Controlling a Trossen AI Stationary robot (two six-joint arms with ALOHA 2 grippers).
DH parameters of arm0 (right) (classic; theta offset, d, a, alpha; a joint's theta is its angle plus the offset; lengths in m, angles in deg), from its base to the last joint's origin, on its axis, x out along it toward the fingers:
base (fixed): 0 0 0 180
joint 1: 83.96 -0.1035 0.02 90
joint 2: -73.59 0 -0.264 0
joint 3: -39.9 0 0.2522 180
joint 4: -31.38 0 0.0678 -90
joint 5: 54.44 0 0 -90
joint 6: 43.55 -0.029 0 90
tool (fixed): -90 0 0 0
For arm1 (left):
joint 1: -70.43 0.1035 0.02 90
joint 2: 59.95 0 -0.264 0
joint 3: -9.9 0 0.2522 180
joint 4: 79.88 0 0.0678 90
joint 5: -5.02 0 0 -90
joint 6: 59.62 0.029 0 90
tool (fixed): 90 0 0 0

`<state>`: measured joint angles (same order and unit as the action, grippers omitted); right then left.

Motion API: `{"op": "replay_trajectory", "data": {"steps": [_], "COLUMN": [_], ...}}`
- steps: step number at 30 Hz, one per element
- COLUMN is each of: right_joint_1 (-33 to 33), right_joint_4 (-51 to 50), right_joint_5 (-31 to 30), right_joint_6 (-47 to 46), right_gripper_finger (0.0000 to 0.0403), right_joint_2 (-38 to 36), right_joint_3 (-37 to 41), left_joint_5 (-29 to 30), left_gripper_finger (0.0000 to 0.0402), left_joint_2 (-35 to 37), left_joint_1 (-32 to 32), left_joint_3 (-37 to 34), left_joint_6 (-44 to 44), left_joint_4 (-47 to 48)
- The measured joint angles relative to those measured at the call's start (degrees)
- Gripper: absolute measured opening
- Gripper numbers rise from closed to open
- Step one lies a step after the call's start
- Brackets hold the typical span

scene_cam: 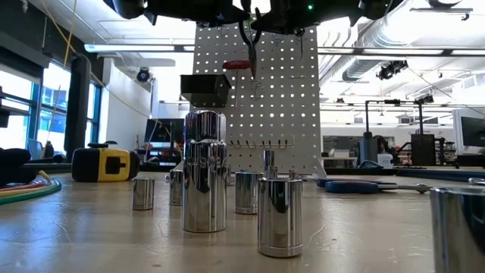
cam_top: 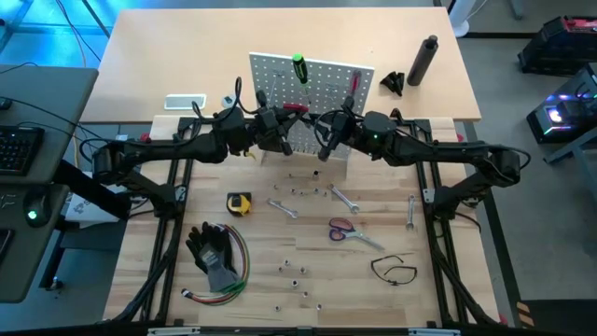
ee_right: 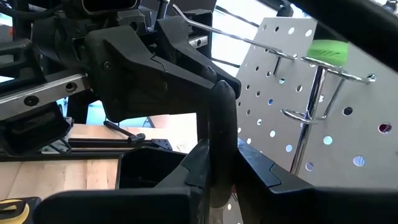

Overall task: Hang tools onto peg board
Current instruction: Hang the black pliers on the white peg board

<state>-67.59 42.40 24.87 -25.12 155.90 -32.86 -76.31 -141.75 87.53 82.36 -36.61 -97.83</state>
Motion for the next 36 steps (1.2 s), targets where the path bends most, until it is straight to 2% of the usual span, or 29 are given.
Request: {"op": "replay_trajectory", "data": {"steps": [17, 36], "right_joint_1": [0.52, 0.52], "right_joint_4": [0.39, -4.94], "right_joint_5": [-0.53, -5.13], "right_joint_6": [-0.39, -1.61], "right_gripper_finger": [0.0039, 0.0039], "right_joint_2": [1.57, 1.86], "right_joint_3": [-0.07, 0.26], "left_joint_5": [0.7, 3.57], "left_gripper_finger": [0.0035, 0.0035], "left_joint_2": [0.0, -3.52], "left_joint_1": [0.23, 0.2], "left_joint_3": [0.0, -0.04], "left_joint_6": [-0.38, 0.13], "left_joint_4": [1.01, 1.34]}}
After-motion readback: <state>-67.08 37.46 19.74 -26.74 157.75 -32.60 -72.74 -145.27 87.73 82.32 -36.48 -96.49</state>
